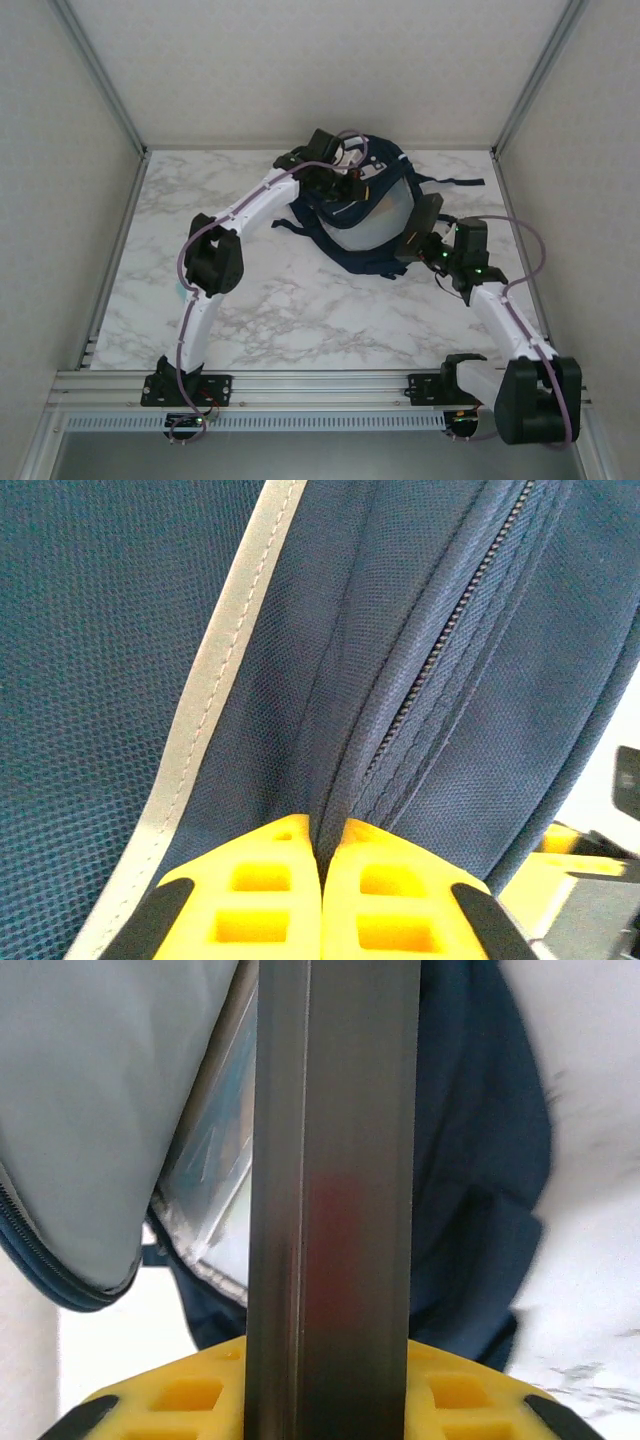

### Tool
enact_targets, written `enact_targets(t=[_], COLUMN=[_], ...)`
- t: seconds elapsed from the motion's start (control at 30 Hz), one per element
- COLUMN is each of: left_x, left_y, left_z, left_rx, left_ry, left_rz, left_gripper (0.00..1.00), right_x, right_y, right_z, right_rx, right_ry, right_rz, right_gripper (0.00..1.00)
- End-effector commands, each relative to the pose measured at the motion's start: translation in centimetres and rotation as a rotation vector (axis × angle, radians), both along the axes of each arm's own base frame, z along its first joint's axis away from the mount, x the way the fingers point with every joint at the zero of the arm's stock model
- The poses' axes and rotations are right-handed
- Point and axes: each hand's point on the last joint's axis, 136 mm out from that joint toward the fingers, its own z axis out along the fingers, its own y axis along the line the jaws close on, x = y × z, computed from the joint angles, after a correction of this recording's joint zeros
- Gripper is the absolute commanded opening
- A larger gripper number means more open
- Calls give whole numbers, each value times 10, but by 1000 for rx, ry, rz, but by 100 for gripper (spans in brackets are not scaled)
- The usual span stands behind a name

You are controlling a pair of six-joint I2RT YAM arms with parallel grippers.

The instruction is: Pack the student bag

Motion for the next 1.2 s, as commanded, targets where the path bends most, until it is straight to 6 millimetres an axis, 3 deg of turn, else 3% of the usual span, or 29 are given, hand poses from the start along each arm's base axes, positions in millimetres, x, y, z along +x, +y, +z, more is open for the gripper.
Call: enact_targets(t=[0.0, 0.17, 0.43, 0.73, 0.9, 1.0, 1.17], left_x=[-14, -22, -34, -49, -47, -40, -29], left_y=[-11, -9, -10, -10, -10, -7, -5], left_z=[64, 88, 112, 128, 124, 116, 104], left_rx=[-166, -202, -251, -293, -287, -269, -240], left_ry=[-12, -44, -71, -84, -81, -79, -84], left_rz=[-24, -29, -41, -47, -38, -11, 25], left_gripper=[0, 0, 0, 0, 0, 0, 0], right_x=[20, 33, 68, 126, 146, 143, 116], right_y=[36, 66, 96, 128, 150, 146, 113], right_z=[40, 42, 23, -4, -10, -19, -29], right_rx=[149, 194, 285, 365, 394, 363, 146], right_ry=[-159, -180, -141, -78, -42, 10, 79], right_rz=[112, 205, 262, 256, 235, 196, 123], right_gripper=[19, 18, 18, 19, 24, 37, 59])
